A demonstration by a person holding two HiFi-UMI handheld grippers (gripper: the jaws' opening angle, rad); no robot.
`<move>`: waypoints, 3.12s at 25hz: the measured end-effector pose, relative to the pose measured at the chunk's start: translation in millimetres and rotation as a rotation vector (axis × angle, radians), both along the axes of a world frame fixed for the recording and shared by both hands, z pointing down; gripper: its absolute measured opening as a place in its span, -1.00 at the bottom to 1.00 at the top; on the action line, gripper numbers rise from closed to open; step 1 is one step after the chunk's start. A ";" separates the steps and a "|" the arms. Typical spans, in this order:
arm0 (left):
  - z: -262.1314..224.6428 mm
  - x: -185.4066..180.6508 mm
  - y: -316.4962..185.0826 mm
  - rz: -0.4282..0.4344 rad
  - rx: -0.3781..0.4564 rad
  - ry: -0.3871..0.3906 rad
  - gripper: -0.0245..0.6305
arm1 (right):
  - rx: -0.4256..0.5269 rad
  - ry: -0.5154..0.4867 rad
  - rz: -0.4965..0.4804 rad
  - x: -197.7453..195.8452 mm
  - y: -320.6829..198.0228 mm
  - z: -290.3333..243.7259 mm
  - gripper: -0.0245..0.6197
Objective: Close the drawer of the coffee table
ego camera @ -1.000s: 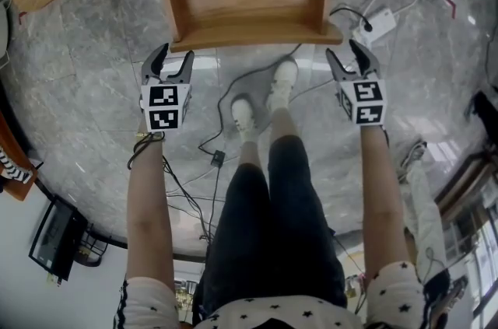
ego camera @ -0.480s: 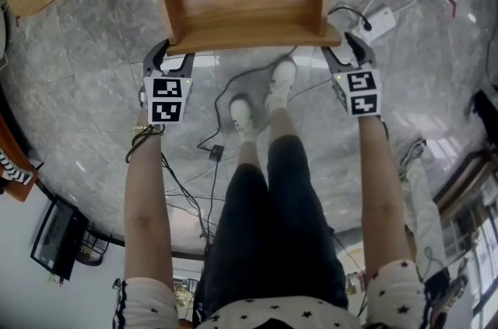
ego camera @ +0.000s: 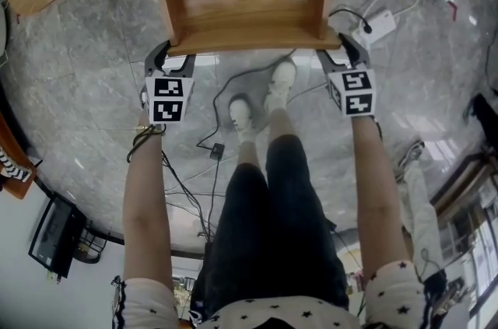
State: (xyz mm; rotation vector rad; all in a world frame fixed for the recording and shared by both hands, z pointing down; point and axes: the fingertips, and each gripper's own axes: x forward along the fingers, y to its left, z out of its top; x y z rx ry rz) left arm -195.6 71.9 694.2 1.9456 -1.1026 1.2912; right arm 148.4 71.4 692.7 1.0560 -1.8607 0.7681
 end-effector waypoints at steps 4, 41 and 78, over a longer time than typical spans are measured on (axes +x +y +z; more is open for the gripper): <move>0.5 0.7 0.9 -0.011 -0.005 -0.008 -0.24 | -0.016 0.008 0.002 1.9 0.7 1.2 -0.17; -40.8 3.3 -1.3 -0.032 -0.105 -0.023 -0.24 | -0.111 -0.011 0.016 3.4 -7.1 -40.8 -0.17; -54.8 1.9 -26.5 -0.013 -0.116 -0.025 -0.24 | -0.109 -0.014 0.033 2.1 -26.4 -54.9 -0.17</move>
